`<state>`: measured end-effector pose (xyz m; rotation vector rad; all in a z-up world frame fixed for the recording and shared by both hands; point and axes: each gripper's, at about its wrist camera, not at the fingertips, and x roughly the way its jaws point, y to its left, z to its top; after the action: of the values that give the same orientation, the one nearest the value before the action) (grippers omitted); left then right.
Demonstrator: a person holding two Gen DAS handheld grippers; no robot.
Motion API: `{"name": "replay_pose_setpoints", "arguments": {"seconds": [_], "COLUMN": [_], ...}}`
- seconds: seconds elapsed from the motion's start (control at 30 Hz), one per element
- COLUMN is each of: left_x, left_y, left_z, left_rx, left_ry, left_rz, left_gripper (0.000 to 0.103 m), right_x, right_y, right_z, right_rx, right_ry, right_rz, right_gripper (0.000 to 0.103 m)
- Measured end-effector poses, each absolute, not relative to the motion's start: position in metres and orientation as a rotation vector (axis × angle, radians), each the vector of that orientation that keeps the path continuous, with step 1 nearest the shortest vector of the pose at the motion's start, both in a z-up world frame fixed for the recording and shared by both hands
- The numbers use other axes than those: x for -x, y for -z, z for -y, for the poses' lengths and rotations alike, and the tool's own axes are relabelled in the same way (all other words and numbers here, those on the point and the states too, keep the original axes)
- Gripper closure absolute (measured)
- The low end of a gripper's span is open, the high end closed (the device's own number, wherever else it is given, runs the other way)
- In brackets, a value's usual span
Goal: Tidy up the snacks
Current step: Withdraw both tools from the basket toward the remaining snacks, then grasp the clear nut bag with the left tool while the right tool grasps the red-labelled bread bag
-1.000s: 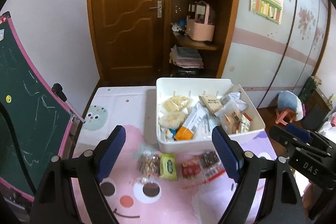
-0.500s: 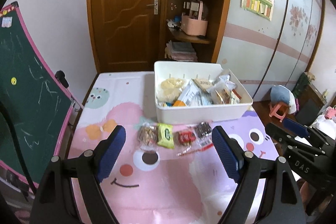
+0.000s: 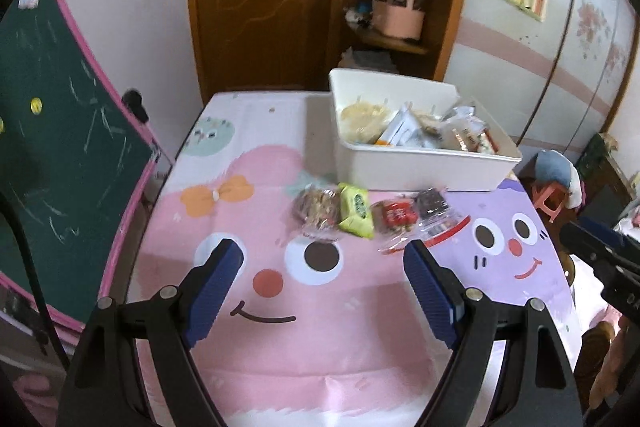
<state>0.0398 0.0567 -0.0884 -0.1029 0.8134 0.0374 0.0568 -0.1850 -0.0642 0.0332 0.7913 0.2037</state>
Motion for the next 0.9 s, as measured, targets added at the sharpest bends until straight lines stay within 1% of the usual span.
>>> {"name": "replay_pose_setpoints", "arguments": {"seconds": [0.3,0.57,0.63,0.77,0.9], "left_x": [-0.075,-0.119,-0.131,-0.161,-0.184], "left_y": [0.123,0.153,0.160,0.173,0.184], "left_z": [-0.069,-0.077,-0.079,-0.085,-0.095], "left_rx": [0.095,0.097,0.106,0.097,0.143], "left_ry": [-0.060,-0.037,-0.028,-0.050,-0.047], "left_rz": [-0.884,-0.945,-0.960,-1.001,-1.032], "left_gripper": [0.020,0.020,0.022,0.030,0.030], "right_x": [-0.085,-0.125,-0.139,-0.169,-0.193], "right_y": [0.102,0.136,0.145,0.163,0.184], "right_z": [0.180,0.144,0.131,0.109,0.096], "right_rx": [-0.087,-0.038,-0.029,0.003,0.002], "right_ry": [-0.235,-0.304,-0.326,-0.340,-0.352], "right_rz": [-0.885,-0.954,-0.970,-0.992,-1.046], "right_gripper": [0.037,0.037,0.037,0.037,0.037]}}
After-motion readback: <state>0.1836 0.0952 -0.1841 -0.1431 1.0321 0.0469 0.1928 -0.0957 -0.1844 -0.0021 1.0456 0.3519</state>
